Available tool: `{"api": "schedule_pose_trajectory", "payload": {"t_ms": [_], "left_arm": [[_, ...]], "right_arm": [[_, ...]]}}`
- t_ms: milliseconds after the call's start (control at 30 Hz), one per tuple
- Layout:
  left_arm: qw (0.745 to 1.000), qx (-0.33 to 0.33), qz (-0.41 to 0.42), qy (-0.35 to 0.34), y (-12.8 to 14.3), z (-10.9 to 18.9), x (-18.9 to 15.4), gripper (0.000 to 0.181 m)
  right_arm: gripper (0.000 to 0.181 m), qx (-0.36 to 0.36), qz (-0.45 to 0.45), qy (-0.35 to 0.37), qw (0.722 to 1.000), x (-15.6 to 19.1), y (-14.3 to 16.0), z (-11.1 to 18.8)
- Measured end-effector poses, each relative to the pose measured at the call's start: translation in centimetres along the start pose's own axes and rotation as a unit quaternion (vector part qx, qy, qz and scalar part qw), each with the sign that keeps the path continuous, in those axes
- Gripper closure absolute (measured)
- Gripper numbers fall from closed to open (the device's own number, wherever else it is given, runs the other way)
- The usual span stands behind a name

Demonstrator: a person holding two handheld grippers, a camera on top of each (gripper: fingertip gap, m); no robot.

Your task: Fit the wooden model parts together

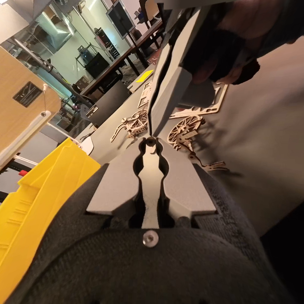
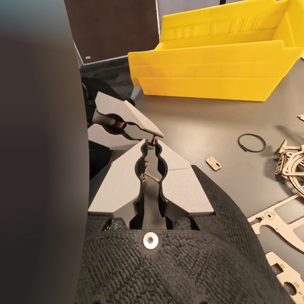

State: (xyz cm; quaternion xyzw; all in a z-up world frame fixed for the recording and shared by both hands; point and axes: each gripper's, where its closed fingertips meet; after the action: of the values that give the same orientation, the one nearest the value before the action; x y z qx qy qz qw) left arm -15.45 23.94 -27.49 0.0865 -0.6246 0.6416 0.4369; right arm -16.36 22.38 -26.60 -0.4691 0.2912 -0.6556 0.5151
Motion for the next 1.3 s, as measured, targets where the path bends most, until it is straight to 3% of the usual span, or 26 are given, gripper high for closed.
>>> {"api": "schedule_pose_trajectory", "payload": {"t_ms": [367,400,467,500,567,700,900,1067,1300], "left_arm": [[0.999,-0.004,-0.045,-0.015,-0.8,0.1,-0.4,0.170],[0.999,-0.015,-0.031,0.003,-1.1,0.1,-0.6,0.167],[0.997,-0.048,0.009,0.067,-1.7,0.4,-1.4,0.144],[0.991,-0.070,0.034,0.112,-2.1,0.7,-1.8,0.131],[0.966,-0.103,0.071,0.226,-2.3,1.5,-3.2,0.121],[0.914,-0.096,0.119,0.376,-1.1,1.5,-4.8,0.129],[0.862,-0.095,0.166,0.468,-1.5,1.1,-5.7,0.145],[0.865,-0.102,0.172,0.461,-2.2,1.0,-6.0,0.166],[0.887,-0.100,0.151,0.425,-4.8,-0.7,-8.6,0.170]], "right_arm": [[0.181,0.014,-0.005,0.000,1.000,0.0,0.1,0.2],[0.181,0.014,0.003,0.001,1.000,0.0,0.0,0.4],[0.181,0.006,0.022,0.018,1.000,-0.3,-0.4,1.3],[0.181,0.001,0.032,0.027,0.999,-0.5,-0.5,1.9],[0.181,-0.012,0.047,0.036,0.998,-0.5,-0.7,3.4],[0.181,-0.029,0.050,0.071,0.996,-0.5,0.0,6.2],[0.181,-0.019,0.078,0.103,0.991,1.5,2.8,8.4],[0.181,-0.016,0.104,0.118,0.987,3.6,3.5,8.8],[0.181,0.033,0.168,0.154,0.973,5.0,4.8,8.4]]}}
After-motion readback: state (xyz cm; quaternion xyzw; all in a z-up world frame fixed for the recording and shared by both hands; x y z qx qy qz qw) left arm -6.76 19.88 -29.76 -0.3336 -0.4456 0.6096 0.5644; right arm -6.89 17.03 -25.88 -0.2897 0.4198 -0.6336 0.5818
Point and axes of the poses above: each gripper's, where its closed fingertips meet, z back along the fingers, y out of its underside, x = y × z across the jaws, and after that the axes turned 7 degrees about -z, right-handed
